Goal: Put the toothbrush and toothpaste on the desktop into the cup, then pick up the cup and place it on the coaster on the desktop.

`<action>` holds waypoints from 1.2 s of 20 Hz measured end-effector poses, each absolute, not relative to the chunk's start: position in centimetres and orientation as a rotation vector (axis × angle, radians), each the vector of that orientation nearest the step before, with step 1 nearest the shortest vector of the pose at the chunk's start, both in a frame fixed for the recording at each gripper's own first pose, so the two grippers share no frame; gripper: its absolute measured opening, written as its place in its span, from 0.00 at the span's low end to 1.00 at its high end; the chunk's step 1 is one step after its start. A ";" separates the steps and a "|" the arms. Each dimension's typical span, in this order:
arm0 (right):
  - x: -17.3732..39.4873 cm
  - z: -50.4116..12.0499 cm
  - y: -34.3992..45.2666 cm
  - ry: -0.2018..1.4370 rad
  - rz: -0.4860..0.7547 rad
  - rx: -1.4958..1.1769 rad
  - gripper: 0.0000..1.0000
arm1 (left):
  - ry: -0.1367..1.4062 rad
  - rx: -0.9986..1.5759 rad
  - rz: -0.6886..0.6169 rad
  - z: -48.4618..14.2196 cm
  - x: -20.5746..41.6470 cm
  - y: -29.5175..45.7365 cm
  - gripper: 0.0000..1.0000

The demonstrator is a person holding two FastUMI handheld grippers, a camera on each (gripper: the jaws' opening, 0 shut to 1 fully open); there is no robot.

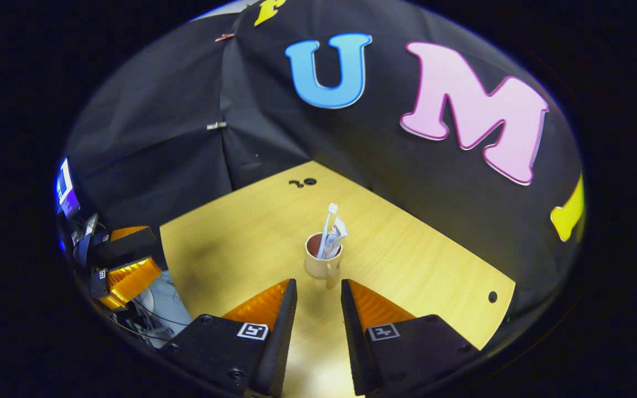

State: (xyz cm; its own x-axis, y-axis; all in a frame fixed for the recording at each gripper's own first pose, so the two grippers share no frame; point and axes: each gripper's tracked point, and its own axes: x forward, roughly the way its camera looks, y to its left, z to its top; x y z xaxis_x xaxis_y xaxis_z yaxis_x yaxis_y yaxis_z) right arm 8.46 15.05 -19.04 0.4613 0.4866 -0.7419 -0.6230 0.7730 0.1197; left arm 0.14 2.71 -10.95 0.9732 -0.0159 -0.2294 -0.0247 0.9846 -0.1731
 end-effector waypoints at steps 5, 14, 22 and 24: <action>5.2 -12.4 15.2 0.699 0.613 -0.033 0.50 | 0.192 -0.149 -0.045 -5.6 0.4 2.7 0.79; 2.2 -6.0 10.7 0.480 0.484 0.075 0.51 | 0.192 -0.086 -0.137 -3.2 -1.5 -2.2 0.78; -1.5 -4.9 8.3 0.424 0.523 0.098 0.59 | 0.189 -0.061 -0.112 -2.1 -1.5 -5.1 0.79; -1.6 -4.7 7.8 0.414 0.527 0.107 0.61 | 0.192 -0.068 -0.106 -2.0 -1.4 -5.7 0.79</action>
